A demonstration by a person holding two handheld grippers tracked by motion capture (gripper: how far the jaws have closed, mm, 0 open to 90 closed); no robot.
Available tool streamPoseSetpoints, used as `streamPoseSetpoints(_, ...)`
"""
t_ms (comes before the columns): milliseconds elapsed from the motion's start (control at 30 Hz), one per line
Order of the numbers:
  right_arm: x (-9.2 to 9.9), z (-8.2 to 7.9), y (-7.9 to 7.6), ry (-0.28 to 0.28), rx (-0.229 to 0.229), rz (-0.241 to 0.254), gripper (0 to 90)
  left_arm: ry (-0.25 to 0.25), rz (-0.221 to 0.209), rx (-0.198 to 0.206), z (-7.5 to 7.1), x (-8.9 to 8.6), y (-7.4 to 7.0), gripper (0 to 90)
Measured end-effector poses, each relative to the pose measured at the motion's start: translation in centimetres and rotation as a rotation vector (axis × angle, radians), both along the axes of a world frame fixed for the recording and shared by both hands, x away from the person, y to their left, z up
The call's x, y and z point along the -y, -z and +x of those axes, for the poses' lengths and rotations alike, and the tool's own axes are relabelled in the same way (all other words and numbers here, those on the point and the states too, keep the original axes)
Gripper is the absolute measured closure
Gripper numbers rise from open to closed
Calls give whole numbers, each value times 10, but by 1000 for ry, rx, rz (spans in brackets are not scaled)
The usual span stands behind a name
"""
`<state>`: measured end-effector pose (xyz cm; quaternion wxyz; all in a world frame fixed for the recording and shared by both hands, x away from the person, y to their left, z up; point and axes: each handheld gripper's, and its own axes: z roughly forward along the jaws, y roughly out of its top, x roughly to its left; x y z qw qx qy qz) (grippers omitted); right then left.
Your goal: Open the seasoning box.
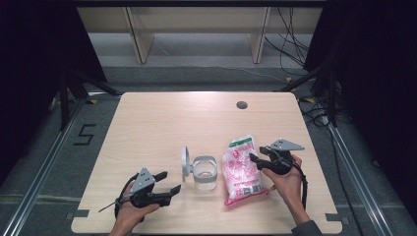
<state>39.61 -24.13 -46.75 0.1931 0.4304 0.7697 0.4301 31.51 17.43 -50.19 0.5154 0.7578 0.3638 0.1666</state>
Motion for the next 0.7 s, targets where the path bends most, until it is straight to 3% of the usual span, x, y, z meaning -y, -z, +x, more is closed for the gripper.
streamPoseSetpoints(67,0,4,4,-14,-15,21,489,-17,-16,-2,0,0,0,264)
streamPoseSetpoints(100,0,6,6,-18,-21,25,489,-7,-9,15,2,-1,-1,262)
streamPoseSetpoints(133,0,6,6,-18,-21,25,489,-7,-9,15,2,-1,-1,259)
streamPoseSetpoints(167,-2,8,9,-24,-58,23,485,-11,-9,14,2,-1,-1,256)
streamPoseSetpoints(233,-1,9,10,-28,-66,11,485,-13,-4,13,1,-1,-1,256)
streamPoseSetpoints(267,-3,11,12,-37,-78,28,486,-14,14,13,2,-2,-1,255)
streamPoseSetpoints(367,-5,11,14,-44,-122,13,538,-31,-24,-6,2,0,0,252)
streamPoseSetpoints(400,-4,12,14,-61,-111,9,574,-14,1,9,2,-2,0,252)
streamPoseSetpoints(467,-5,12,15,-67,-109,5,620,-16,1,4,2,-2,0,253)
streamPoseSetpoints(500,-5,11,15,-75,-103,10,703,-31,-3,-2,2,-2,-1,253)
streamPoseSetpoints(533,-5,11,15,-75,-103,10,703,-31,-3,-2,2,-2,-1,252)
streamPoseSetpoints(567,-4,11,15,-77,-73,-3,771,-27,0,1,2,-2,-1,252)
streamPoseSetpoints(600,-3,9,15,-94,-71,22,838,-26,-12,-2,2,-1,1,252)
streamPoseSetpoints(633,-4,7,15,-85,-64,28,862,-23,4,-3,2,-2,1,252)
streamPoseSetpoints(667,-5,7,15,-94,-64,10,868,-23,4,-3,2,-2,1,252)
streamPoseSetpoints(700,-5,6,14,-98,-33,-28,883,-43,-12,-19,1,-1,0,252)
